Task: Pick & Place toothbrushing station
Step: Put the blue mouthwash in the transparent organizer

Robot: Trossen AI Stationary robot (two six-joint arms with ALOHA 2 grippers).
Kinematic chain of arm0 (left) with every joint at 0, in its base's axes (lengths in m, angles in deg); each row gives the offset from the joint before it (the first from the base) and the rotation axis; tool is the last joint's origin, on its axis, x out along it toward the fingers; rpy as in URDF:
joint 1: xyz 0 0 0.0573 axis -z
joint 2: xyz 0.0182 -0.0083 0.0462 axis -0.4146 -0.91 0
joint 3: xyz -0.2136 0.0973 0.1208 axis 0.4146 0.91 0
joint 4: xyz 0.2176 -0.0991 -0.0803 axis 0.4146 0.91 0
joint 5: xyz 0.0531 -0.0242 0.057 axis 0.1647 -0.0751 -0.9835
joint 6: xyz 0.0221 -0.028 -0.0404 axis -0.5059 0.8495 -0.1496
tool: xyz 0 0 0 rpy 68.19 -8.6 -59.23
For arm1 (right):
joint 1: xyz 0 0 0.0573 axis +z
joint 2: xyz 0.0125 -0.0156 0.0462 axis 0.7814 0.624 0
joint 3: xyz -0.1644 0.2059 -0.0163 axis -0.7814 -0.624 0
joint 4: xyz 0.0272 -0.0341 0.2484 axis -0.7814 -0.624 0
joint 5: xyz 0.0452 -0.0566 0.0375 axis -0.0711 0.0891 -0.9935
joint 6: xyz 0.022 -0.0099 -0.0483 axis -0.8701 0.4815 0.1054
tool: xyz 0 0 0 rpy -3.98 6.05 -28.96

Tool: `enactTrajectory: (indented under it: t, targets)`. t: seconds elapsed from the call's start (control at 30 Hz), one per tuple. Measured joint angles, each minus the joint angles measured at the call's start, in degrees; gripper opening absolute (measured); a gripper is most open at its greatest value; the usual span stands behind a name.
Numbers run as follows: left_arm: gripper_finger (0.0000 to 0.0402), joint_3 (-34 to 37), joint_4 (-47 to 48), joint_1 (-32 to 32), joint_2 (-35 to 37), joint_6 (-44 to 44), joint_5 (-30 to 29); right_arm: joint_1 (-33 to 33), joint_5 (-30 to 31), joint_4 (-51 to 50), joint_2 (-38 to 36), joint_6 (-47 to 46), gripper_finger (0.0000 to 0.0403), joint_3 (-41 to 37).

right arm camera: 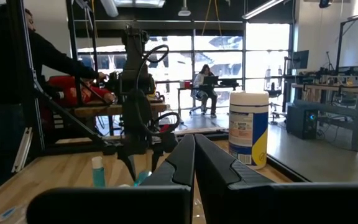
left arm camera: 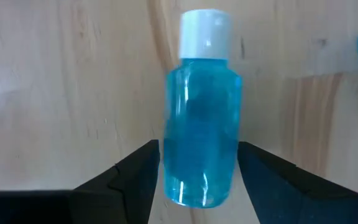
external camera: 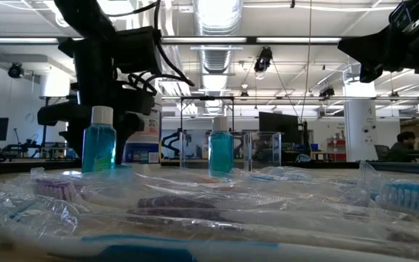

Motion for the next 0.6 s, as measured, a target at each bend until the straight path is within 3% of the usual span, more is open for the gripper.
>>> enactTrajectory:
  t: [0.2, 0.47, 0.6]
  targets:
    - [0.0215, 2.36, -3.22, -0.36, 0.18, 3.05, 0.26, 0.0, 0.0, 0.02, 0.0, 0.0, 0.0008, -0.02]
    - [0.0125, 3.92, -5.16, -0.34, 0.24, 4.01, 0.28, 0.0, 0.0, 0.02, 0.0, 0.0, 0.0008, -0.02]
    - [0.0106, 3.96, -6.01, -0.34, 0.2, 3.97, -0.42, 0.0, 0.0, 0.02, 0.0, 0.0, 0.0008, -0.02]
